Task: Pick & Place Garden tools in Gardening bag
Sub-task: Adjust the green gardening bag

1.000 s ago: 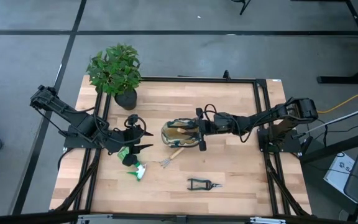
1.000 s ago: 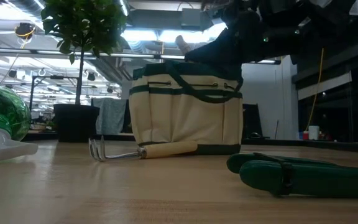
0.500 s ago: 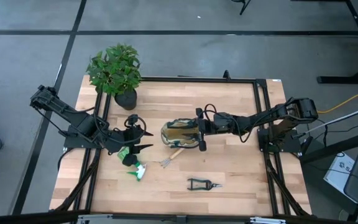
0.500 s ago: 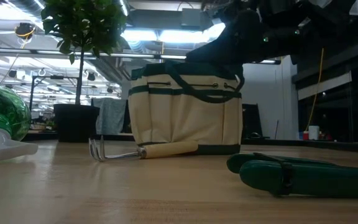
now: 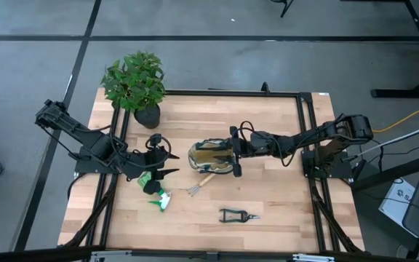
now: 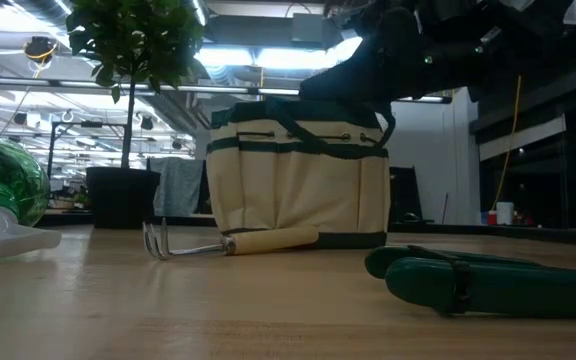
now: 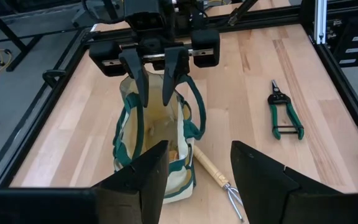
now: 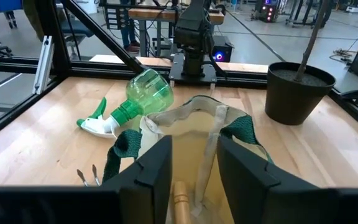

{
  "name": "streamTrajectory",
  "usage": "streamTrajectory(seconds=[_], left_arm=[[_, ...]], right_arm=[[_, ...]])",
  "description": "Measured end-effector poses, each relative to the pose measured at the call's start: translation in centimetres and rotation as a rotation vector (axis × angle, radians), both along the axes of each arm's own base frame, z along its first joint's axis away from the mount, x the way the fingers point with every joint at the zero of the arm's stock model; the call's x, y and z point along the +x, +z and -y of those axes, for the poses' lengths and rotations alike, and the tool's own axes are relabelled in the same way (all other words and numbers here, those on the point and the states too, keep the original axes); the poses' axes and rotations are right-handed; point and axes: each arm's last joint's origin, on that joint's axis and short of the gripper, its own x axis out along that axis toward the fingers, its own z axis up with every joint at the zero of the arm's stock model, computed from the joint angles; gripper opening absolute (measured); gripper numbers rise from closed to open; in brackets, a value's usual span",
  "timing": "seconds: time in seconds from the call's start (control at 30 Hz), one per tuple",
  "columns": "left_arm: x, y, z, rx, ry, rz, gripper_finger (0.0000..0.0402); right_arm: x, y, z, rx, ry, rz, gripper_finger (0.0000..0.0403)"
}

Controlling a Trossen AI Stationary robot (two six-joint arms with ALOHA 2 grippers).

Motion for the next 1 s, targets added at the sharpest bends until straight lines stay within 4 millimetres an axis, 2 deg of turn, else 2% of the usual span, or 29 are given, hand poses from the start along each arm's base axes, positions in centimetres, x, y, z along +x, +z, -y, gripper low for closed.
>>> streamTrajectory(seconds=[0.3,0.63,0.83,1.0], left_arm=[[0.0,0.0,0.0,0.0,0.0,0.0,0.0169],[0.0,0.0,0.0,0.0,0.0,0.0,0.0169],[0.0,0.0,0.0,0.0,0.0,0.0,0.0169],[0.0,0.0,0.0,0.0,0.0,0.0,0.0169]], right_arm=[[-0.5,1.4,-0.3,0.019,0.064,0.048,0.013],[-0.6,1.4,-0.7,0.078,0.121,0.033,0.013],[-0.8,1.0,-2.4,0.071,0.143,-0.014,0.013],[-1.3,0.7,-5.3,0.032,0.127,-0.039,0.013]])
